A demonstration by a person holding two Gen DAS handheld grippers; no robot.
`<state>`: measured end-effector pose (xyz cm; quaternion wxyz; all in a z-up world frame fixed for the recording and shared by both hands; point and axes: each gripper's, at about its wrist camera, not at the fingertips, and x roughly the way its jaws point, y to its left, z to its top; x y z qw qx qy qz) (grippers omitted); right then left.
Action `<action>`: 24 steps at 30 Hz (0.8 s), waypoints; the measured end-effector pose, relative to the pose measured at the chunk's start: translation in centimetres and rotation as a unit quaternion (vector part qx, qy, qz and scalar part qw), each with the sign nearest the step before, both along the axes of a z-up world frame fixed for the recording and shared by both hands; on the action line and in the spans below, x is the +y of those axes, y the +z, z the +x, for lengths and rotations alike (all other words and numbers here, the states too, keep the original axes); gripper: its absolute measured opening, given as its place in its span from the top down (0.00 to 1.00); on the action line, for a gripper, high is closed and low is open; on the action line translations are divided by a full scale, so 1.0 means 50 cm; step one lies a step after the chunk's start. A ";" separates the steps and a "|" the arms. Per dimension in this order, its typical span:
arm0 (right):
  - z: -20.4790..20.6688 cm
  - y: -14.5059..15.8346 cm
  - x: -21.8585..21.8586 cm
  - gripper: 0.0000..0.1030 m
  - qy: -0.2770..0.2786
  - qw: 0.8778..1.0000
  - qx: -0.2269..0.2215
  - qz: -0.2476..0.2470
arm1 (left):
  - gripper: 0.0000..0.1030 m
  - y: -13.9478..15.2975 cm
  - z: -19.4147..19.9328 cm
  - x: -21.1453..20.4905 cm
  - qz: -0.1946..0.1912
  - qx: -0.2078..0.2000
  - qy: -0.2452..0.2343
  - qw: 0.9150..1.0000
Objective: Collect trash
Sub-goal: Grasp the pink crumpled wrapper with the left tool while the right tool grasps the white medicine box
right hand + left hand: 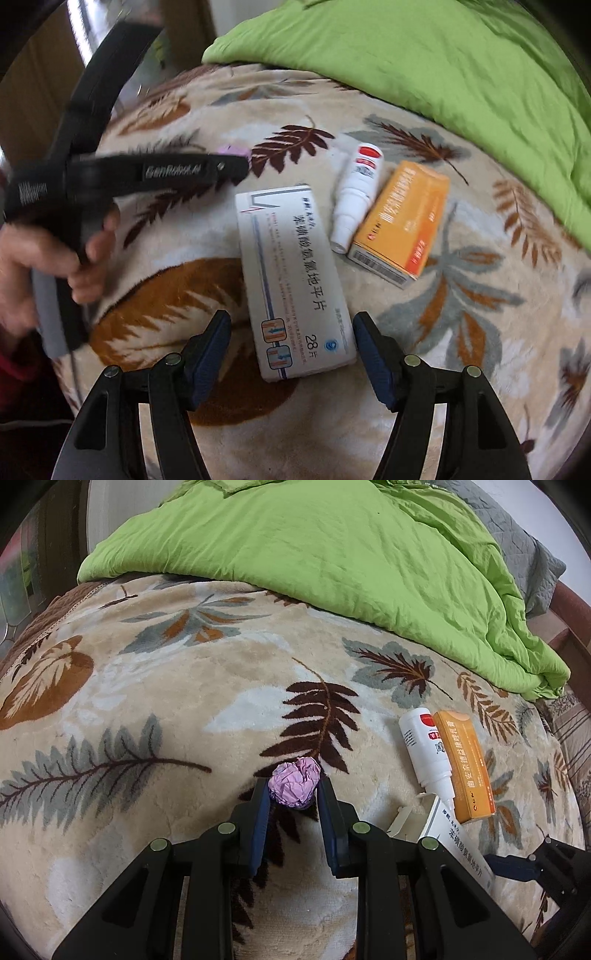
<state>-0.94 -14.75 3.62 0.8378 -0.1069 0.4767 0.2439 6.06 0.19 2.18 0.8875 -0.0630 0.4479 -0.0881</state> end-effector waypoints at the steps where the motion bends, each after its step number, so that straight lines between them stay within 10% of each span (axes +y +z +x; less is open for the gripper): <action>1: 0.002 -0.001 0.004 0.30 -0.001 1.000 -0.004 -0.007 | 0.76 0.000 0.000 0.002 -0.002 0.001 0.000 1.000; 14: 0.000 0.016 -0.017 0.40 -0.118 0.989 0.004 0.084 | 0.76 0.013 -0.004 0.006 -0.011 -0.008 0.000 1.000; 24: -0.115 0.105 -0.046 0.40 -0.301 0.940 -0.100 0.127 | 0.76 0.043 -0.032 -0.018 0.012 -0.043 -0.015 0.999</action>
